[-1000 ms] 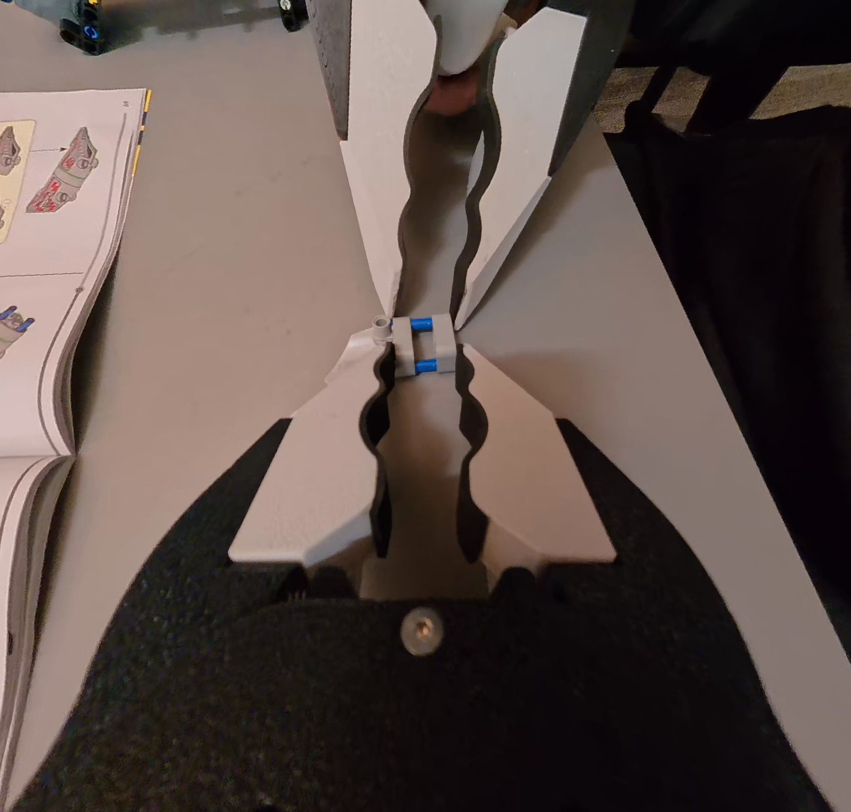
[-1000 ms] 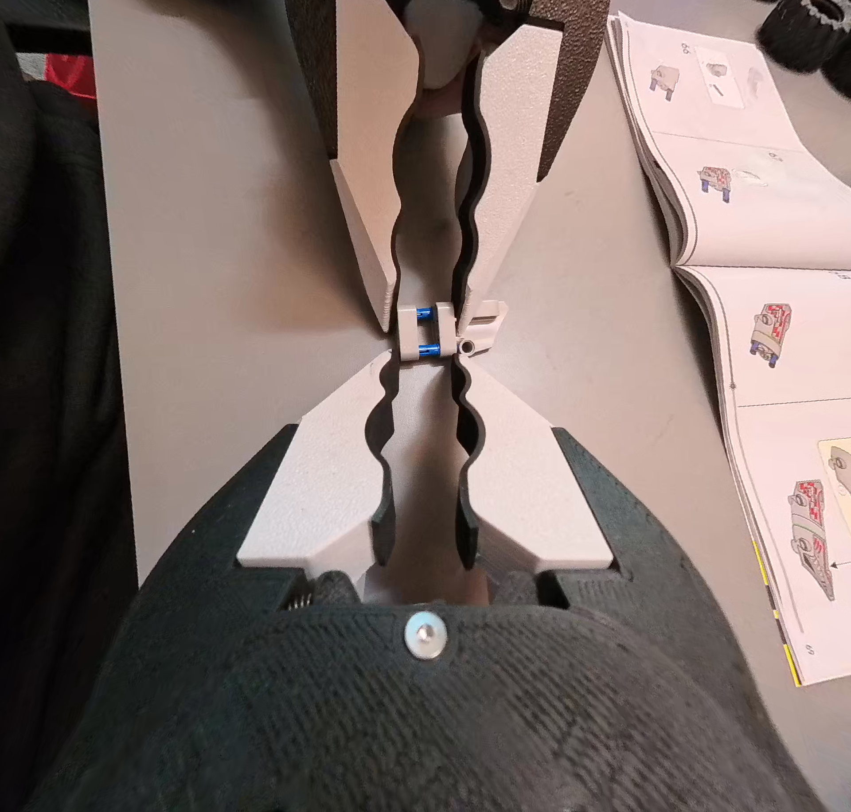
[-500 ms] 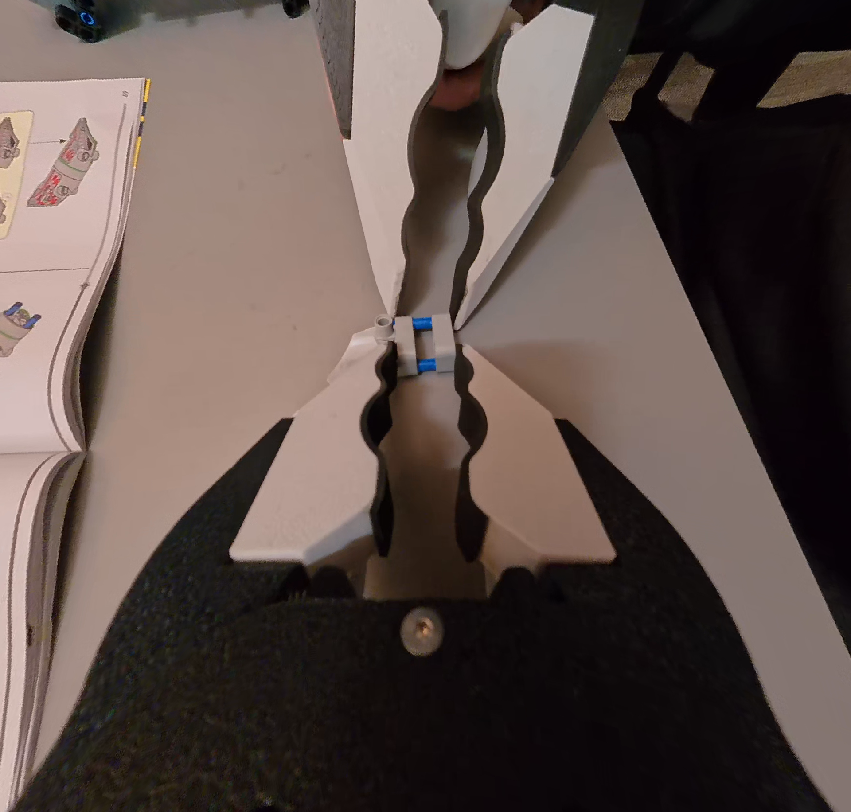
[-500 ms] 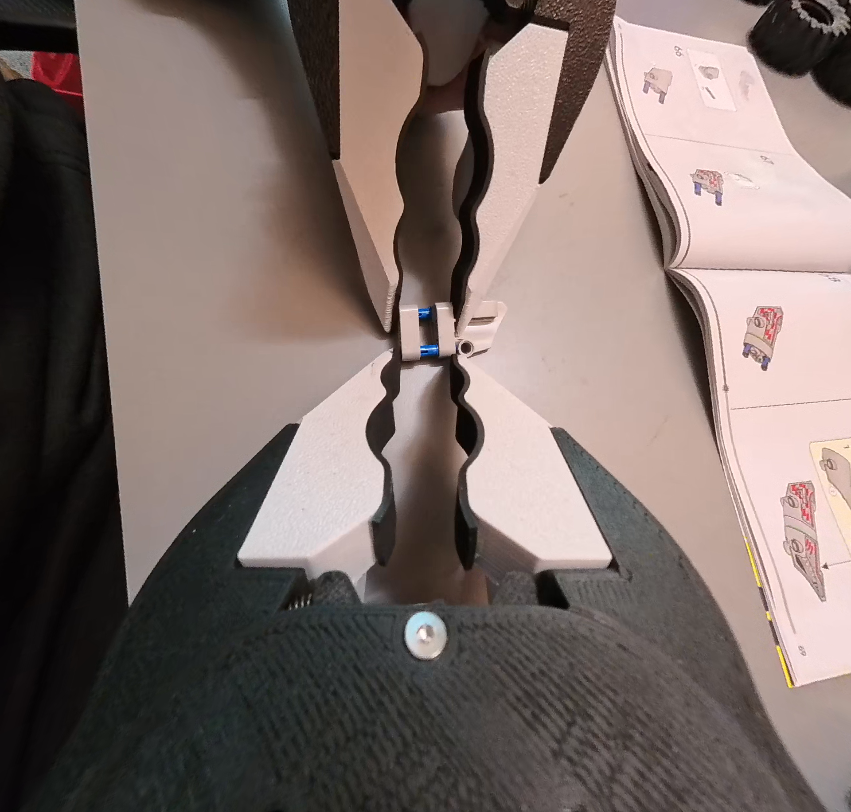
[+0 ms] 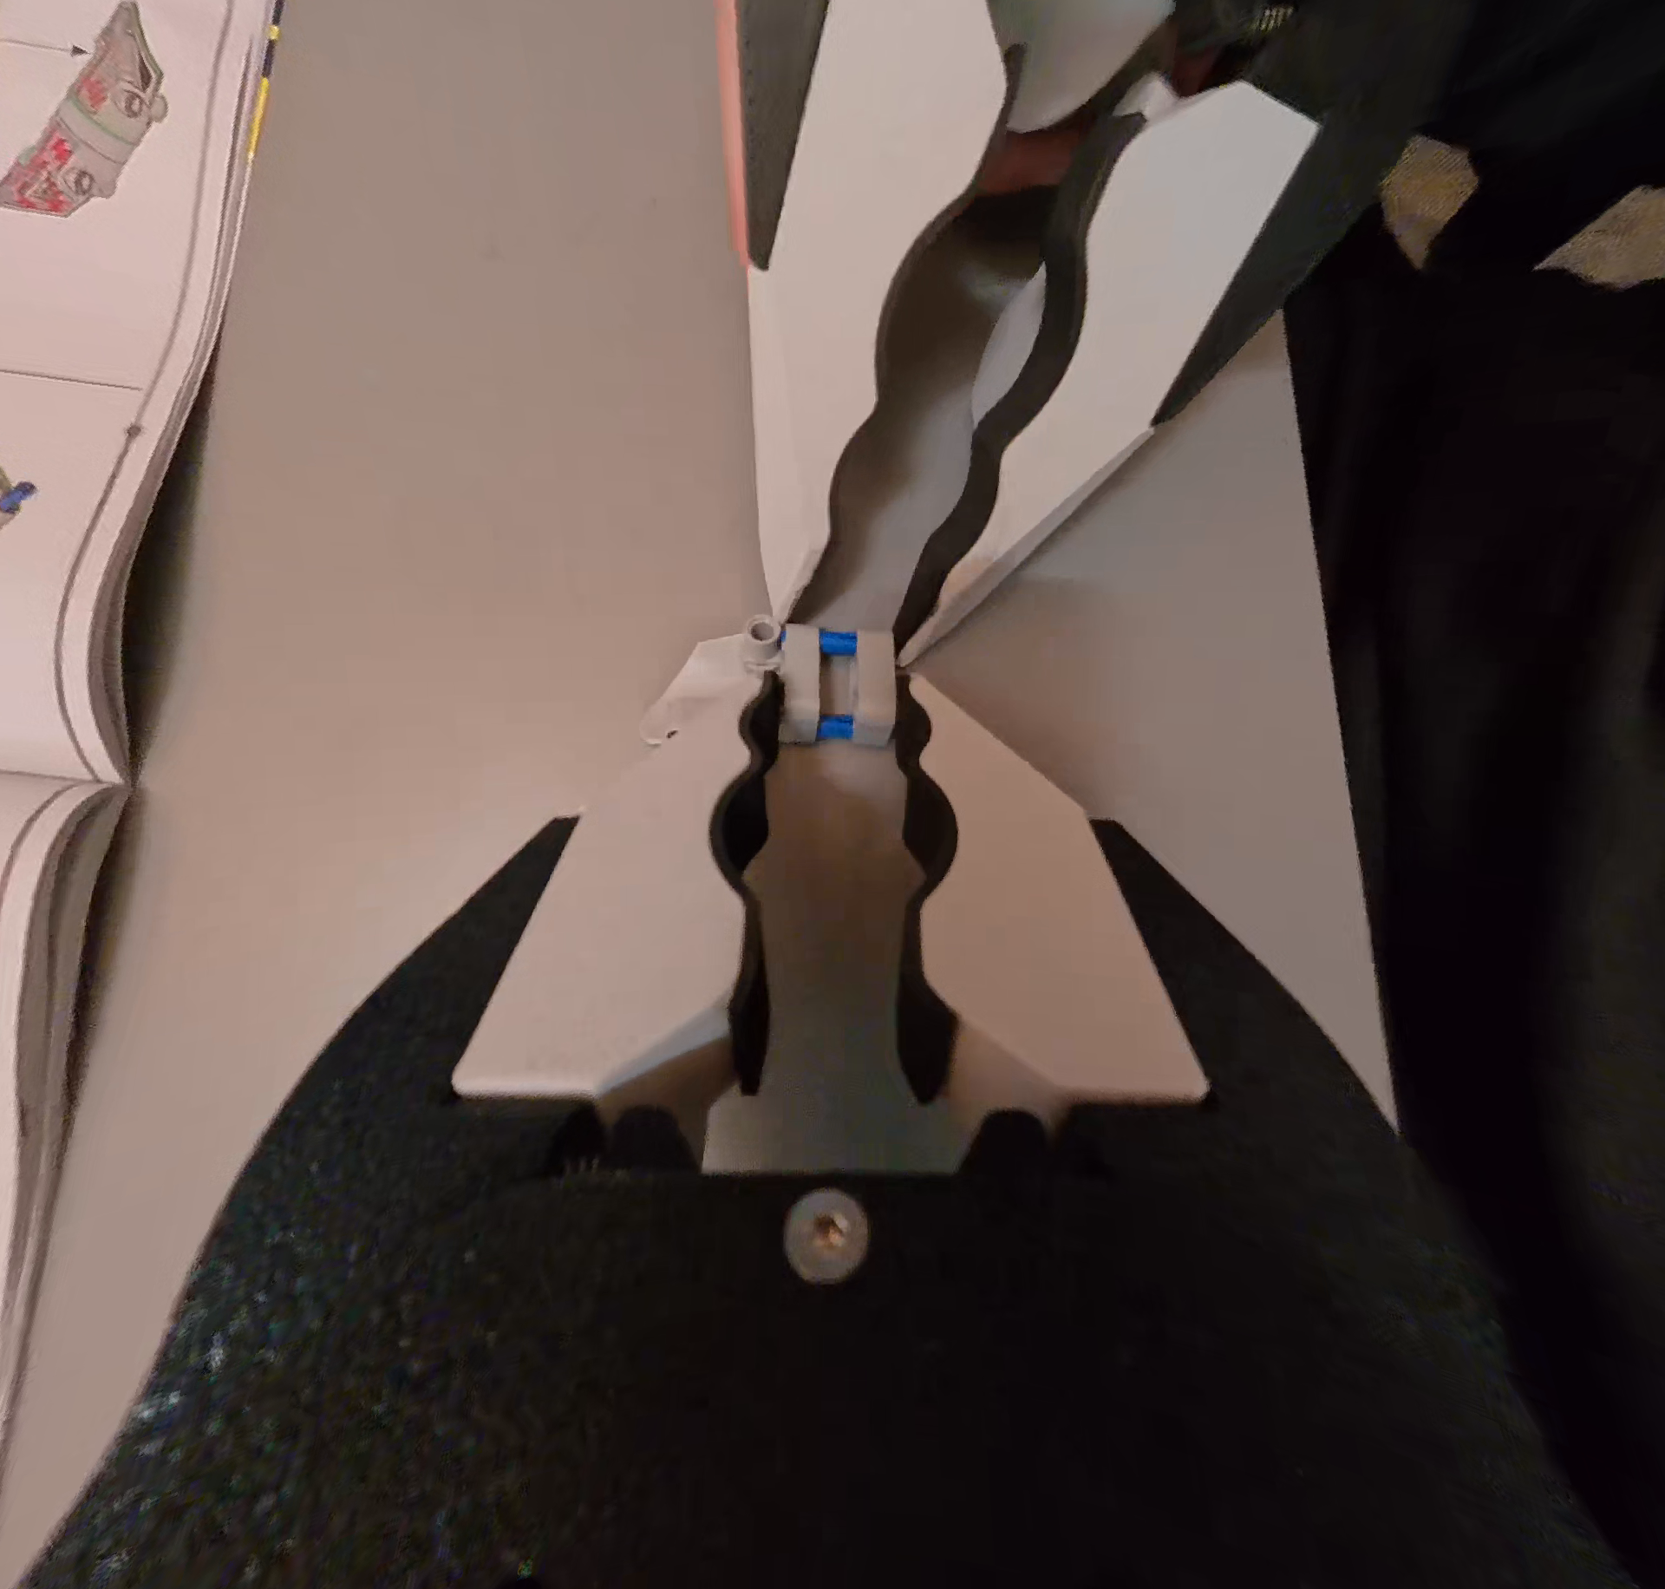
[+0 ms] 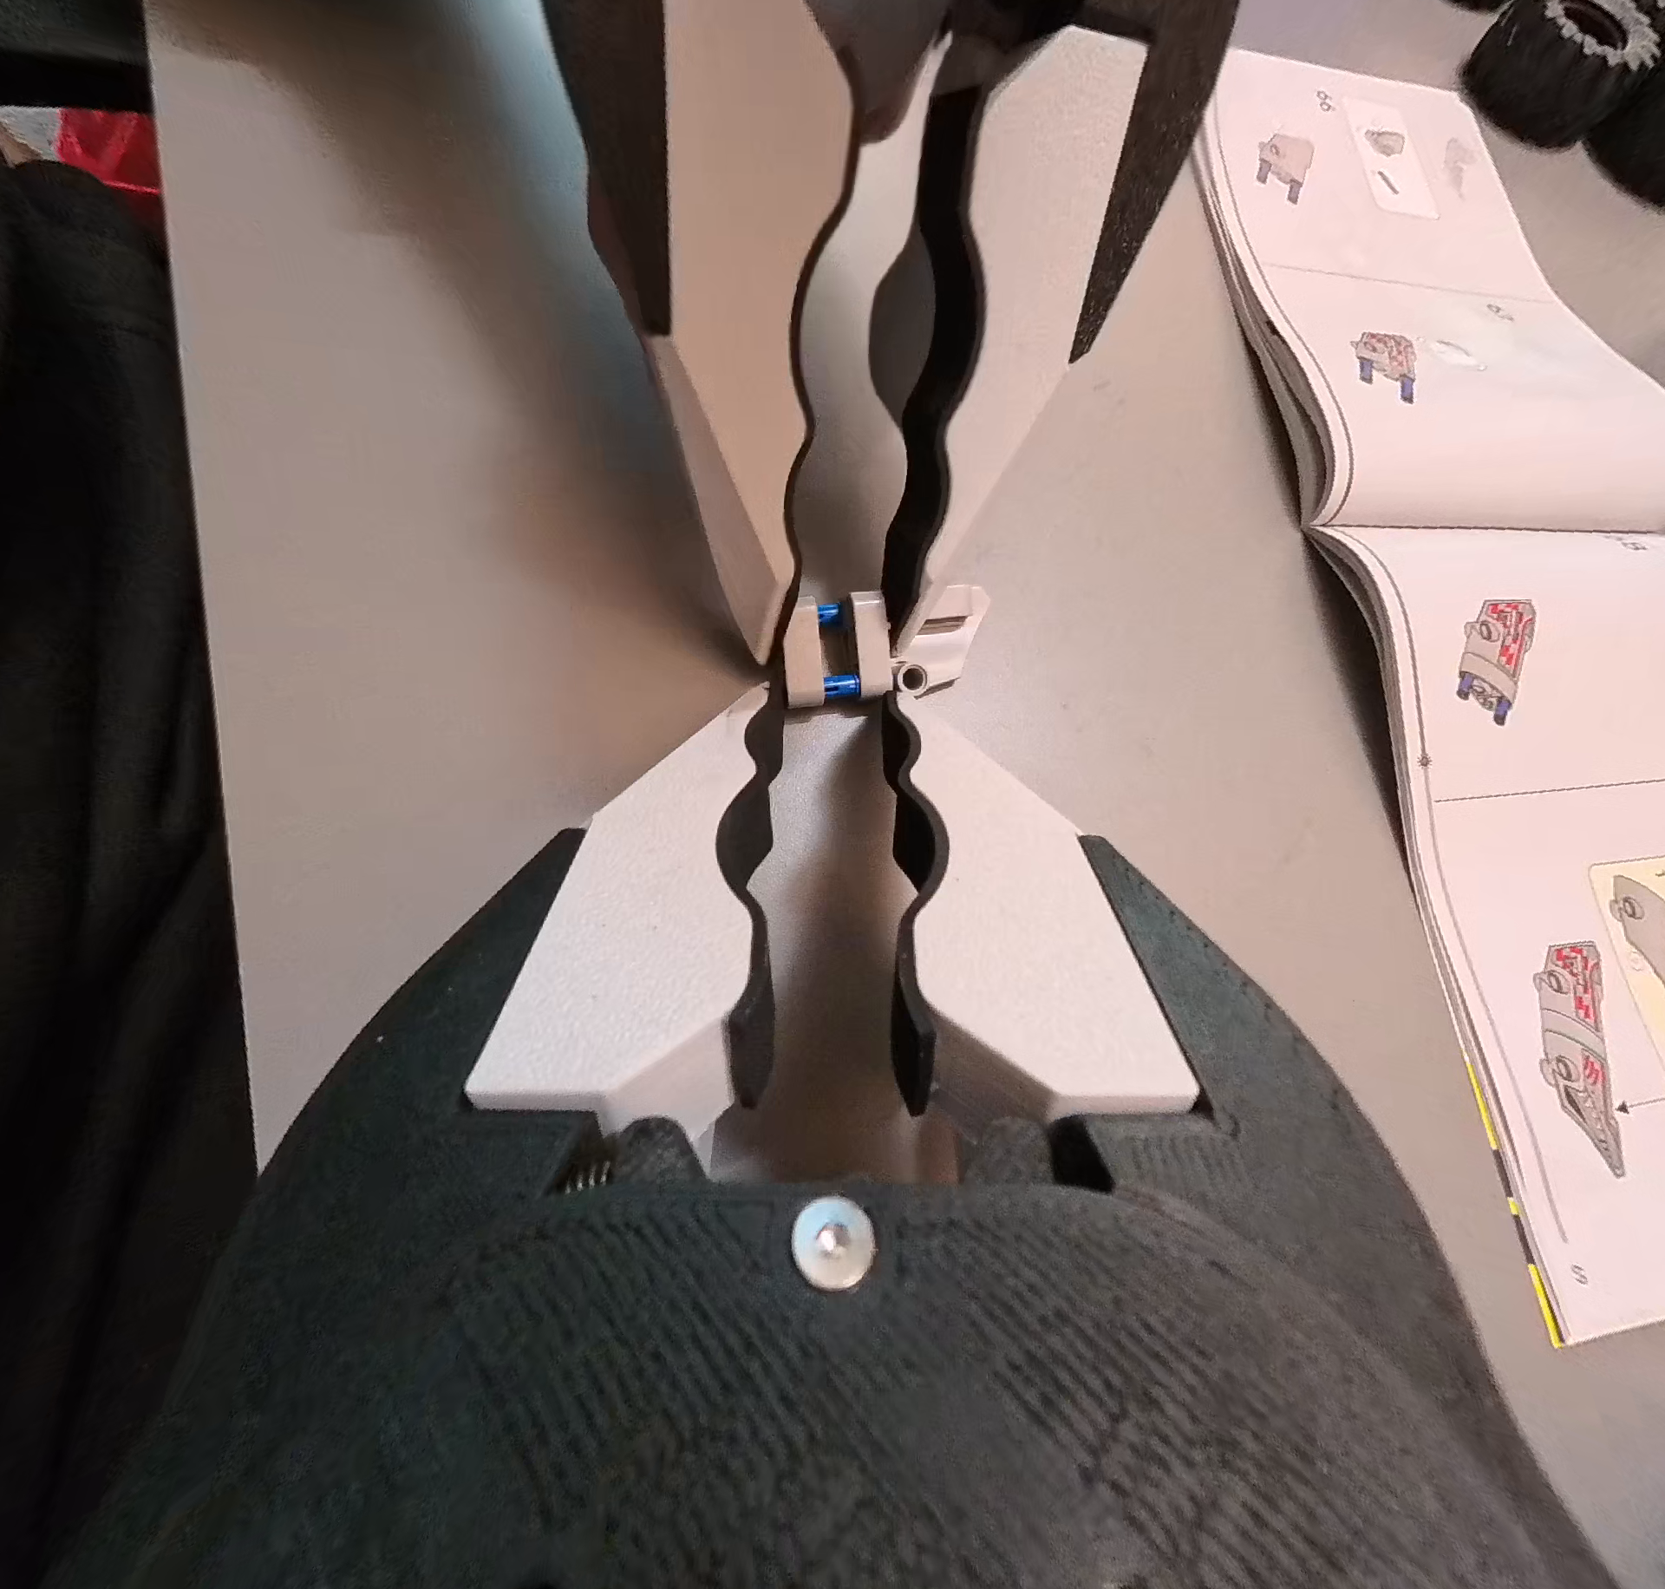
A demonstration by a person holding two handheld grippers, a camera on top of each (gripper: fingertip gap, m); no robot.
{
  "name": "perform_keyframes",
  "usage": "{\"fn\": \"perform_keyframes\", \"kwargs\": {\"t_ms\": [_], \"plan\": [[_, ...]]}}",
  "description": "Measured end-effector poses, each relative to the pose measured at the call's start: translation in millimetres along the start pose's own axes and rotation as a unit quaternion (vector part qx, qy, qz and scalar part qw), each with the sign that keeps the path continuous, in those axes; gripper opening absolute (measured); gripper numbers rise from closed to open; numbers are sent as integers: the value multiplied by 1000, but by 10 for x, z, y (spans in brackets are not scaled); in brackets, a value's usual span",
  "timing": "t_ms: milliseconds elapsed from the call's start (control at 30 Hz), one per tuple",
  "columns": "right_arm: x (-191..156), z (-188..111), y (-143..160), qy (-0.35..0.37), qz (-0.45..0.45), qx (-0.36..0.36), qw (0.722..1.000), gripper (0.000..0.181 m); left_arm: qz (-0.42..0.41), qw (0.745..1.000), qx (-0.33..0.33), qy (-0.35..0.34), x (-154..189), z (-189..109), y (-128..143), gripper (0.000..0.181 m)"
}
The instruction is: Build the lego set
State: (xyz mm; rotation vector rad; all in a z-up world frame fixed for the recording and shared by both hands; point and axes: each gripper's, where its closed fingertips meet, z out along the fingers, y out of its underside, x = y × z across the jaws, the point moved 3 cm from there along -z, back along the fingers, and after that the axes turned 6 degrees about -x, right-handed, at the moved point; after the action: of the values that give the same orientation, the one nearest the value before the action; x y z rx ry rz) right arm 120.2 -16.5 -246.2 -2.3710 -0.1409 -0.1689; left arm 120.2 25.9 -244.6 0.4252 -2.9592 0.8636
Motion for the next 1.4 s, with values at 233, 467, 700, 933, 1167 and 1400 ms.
{"fn": "perform_keyframes", "kwargs": {"t_ms": [233,467,700,933,1167,1400], "plan": [[3,-4,2,-8,4,0,1000,20,70,996,-29,-53,18,13,1,22],[32,-2,-3,1,10,2,1000,26,19,1000,0,-20,-46,0,-7,22],[223,-118,-89,184,8,32,982,41,-185,969,151,55,-349,-191,-134,22],[387,-221,-333,269,20,111,956,33,-214,945,235,81,-299,-352,-316,22],[403,-362,-442,300,-16,141,943,25,-187,933,287,108,-217,-537,-435,28],[226,-723,-544,146,38,328,933,23,53,971,231,-9,-195,-664,-361,49]]}}
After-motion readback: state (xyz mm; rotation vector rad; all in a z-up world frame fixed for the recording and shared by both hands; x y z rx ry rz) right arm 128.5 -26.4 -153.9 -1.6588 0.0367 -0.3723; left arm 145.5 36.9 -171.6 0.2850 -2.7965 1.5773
